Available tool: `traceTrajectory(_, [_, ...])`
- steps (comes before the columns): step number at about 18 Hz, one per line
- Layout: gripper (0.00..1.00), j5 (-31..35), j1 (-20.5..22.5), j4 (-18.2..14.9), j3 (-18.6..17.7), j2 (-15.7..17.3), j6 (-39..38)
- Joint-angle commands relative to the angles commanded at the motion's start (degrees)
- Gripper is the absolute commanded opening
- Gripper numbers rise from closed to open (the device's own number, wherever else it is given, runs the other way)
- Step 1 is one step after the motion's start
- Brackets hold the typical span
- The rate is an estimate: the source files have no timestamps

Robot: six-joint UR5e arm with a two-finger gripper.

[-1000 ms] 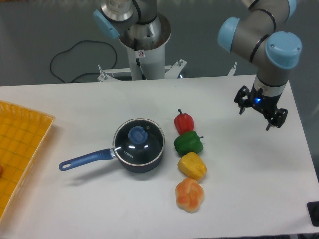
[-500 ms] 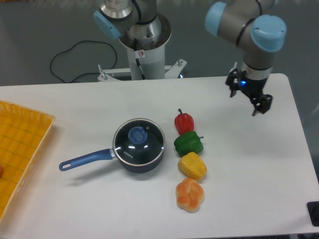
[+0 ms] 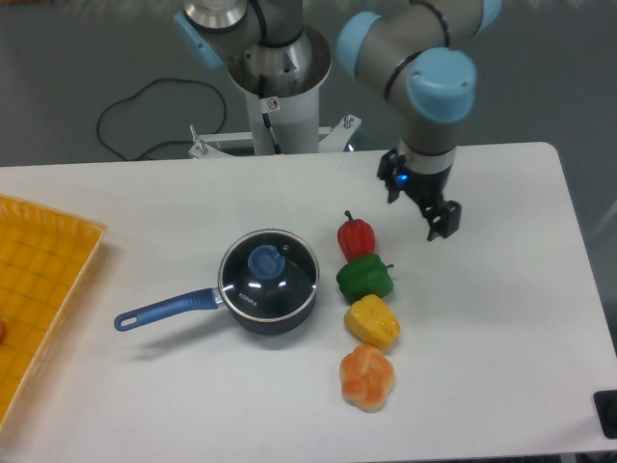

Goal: Open the lid
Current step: 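Move the open gripper toward the blue-knobbed glass lid of the saucepan, then lower the gripper over the lid's blue knob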

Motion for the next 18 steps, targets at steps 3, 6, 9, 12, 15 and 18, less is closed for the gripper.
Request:
traceTrajectory(3, [1.0, 3.2, -4.0, -0.4, -1.4, 1.3, -3.5])
traceTrajectory(6, [1.0, 3.3, -6.6, -0.9, -2.7, 2.0, -7.3])
traceTrajectory(9, [1.0, 3.3, -8.1, -1.1, -3.7, 2.6, -12.6])
traceTrajectory(12, [1.0, 3.2, -10.2, -1.1, -4.0, 2.7, -13.1])
traceTrajectory(15, [1.0, 2.5, -12.0, -0.8, -4.0, 1.7, -13.6])
traceTrajectory(18, [1.0, 1.4, -12.8, -0.3, -3.8, -0.3, -14.0])
